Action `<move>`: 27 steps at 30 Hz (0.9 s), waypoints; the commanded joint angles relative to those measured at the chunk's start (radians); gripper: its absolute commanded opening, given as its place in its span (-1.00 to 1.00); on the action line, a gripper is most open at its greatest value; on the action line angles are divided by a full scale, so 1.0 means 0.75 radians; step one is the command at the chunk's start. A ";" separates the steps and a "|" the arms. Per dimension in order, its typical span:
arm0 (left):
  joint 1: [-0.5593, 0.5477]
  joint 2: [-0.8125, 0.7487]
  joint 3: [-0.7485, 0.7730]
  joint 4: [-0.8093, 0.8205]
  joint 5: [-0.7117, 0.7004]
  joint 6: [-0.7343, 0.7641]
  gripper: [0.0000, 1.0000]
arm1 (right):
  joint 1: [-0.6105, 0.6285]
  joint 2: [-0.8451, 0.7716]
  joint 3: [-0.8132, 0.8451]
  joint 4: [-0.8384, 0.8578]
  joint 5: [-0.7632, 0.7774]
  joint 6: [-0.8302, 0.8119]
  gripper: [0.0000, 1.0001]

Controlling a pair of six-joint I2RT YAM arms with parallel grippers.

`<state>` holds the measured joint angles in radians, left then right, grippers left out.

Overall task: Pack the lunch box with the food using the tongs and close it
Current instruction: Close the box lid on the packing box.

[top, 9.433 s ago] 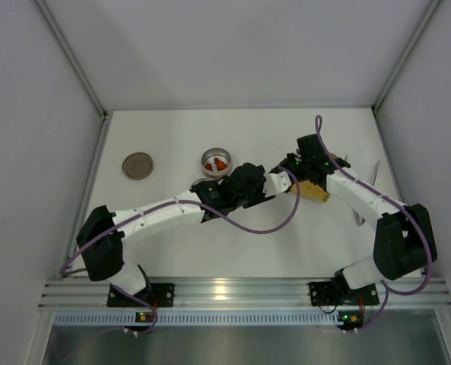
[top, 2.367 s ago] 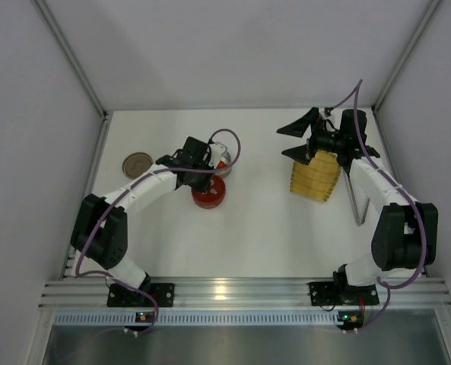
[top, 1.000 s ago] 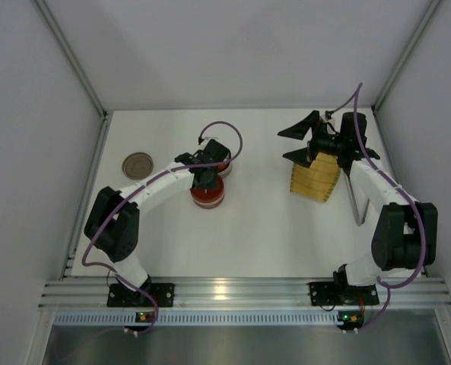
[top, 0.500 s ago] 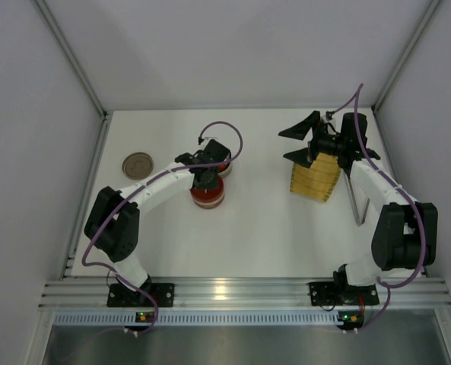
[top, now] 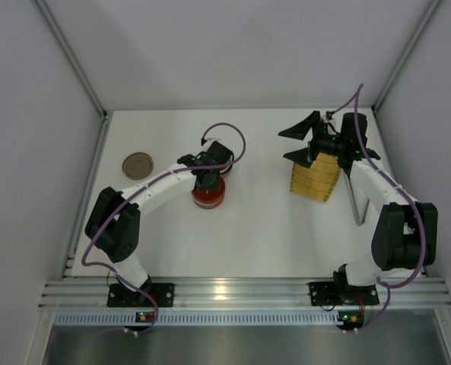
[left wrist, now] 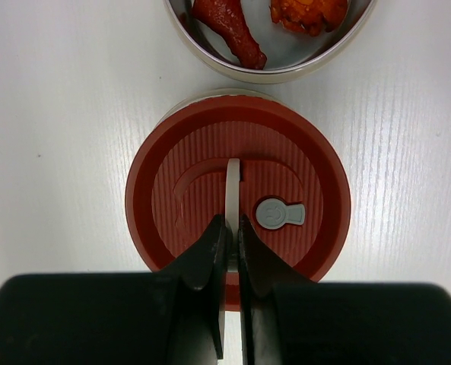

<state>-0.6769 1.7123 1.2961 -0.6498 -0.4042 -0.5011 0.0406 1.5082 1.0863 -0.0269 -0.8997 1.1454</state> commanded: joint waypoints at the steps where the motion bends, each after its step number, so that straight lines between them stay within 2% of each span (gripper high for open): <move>1: -0.004 0.006 -0.006 0.026 -0.044 -0.003 -1.00 | -0.023 -0.021 -0.004 0.075 -0.003 -0.014 0.99; 7: 0.007 -0.011 -0.024 0.028 -0.079 -0.003 -1.00 | -0.026 -0.025 -0.015 0.079 -0.003 -0.012 0.99; 27: -0.006 0.024 -0.045 0.050 -0.032 -0.013 -1.00 | -0.024 -0.013 -0.008 0.079 -0.001 -0.012 0.99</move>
<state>-0.6769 1.7149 1.2758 -0.6312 -0.4313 -0.4999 0.0406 1.5082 1.0733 -0.0231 -0.8993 1.1454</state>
